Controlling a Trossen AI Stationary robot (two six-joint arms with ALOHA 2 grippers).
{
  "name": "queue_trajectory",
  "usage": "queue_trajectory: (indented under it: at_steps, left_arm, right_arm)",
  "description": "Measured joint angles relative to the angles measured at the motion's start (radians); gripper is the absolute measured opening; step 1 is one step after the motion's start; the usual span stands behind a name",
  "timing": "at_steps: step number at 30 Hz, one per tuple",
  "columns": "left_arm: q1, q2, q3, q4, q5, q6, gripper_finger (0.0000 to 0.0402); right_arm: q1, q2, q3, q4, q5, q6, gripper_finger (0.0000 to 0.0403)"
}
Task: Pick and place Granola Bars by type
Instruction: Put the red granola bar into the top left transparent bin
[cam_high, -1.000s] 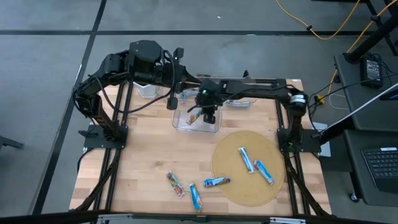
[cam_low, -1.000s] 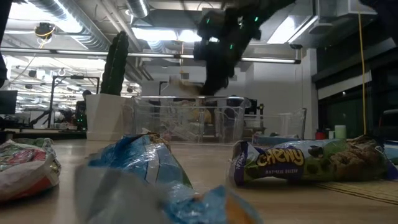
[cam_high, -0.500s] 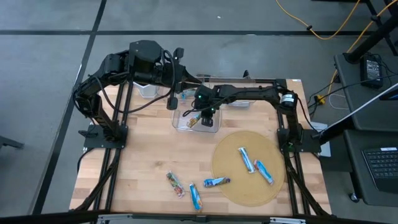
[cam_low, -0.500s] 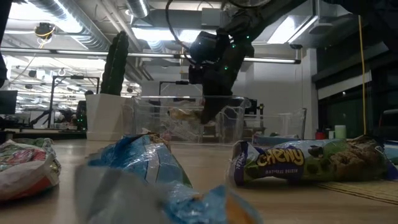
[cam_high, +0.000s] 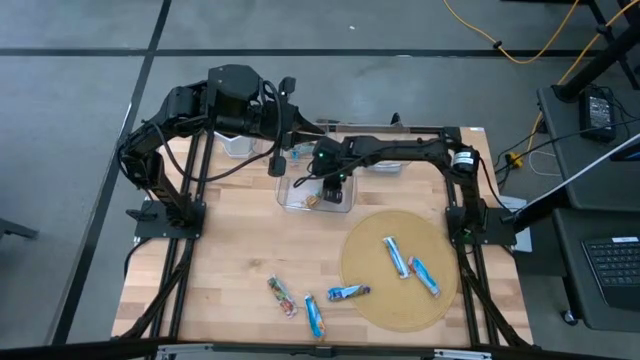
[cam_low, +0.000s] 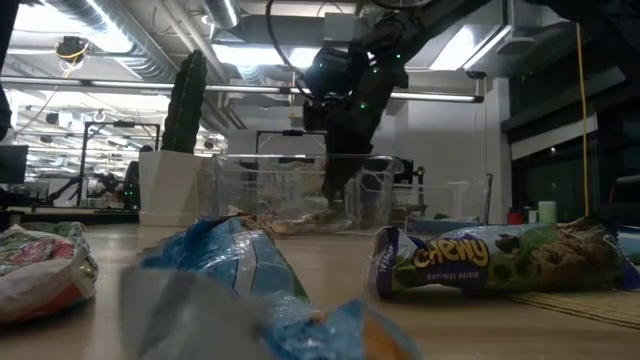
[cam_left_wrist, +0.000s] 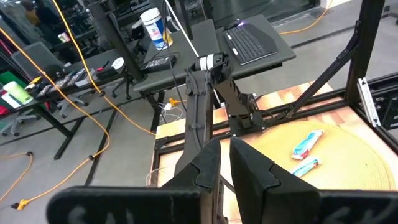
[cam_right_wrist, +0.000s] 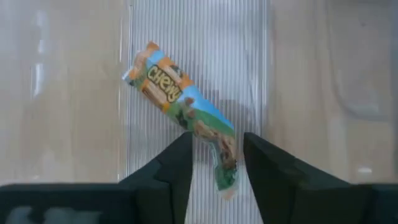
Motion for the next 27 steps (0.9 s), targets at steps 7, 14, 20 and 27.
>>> queue_trajectory:
  at_steps: [7,14,20,27]
  left_arm:
    - [0.000,-0.006,0.000,-0.156,-0.034,-0.062,0.0031]
    - [-0.055,-0.036,0.000,-0.474,-0.046,-0.189,0.0031]
    - [-0.207,-0.042,-0.128,-0.548,-0.043,-0.211,0.0026]
    - [-0.342,-0.066,-0.479,-0.493,0.028,-0.277,0.0024]
  right_arm:
    - [0.000,-0.108,0.006,-0.040,0.045,0.010,0.0154]
    - [-0.002,-0.382,-0.144,-0.029,0.196,-0.014,0.0155]
    - [0.000,-0.699,-0.435,0.155,0.252,-0.014,0.0155]
    - [0.070,-1.018,-0.668,0.337,0.337,-0.067,0.0155]
